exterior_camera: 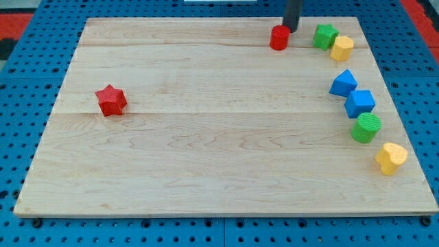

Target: Move the red circle towards the center

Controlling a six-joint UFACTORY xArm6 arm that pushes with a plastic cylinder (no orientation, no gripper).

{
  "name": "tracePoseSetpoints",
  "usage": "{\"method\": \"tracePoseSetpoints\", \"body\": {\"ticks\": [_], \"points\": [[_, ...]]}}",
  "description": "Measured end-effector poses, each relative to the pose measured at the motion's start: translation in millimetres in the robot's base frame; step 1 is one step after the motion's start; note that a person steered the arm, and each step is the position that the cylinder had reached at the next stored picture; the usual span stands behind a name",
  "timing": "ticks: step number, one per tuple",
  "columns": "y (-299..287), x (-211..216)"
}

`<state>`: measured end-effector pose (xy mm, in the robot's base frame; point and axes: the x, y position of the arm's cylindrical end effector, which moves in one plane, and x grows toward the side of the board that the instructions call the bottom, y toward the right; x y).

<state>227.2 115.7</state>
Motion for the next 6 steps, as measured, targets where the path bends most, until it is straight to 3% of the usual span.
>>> {"method": "tracePoseSetpoints", "body": {"ticks": [1, 6], "points": [[-70.1, 7.1], [-60.8, 8.0]]}}
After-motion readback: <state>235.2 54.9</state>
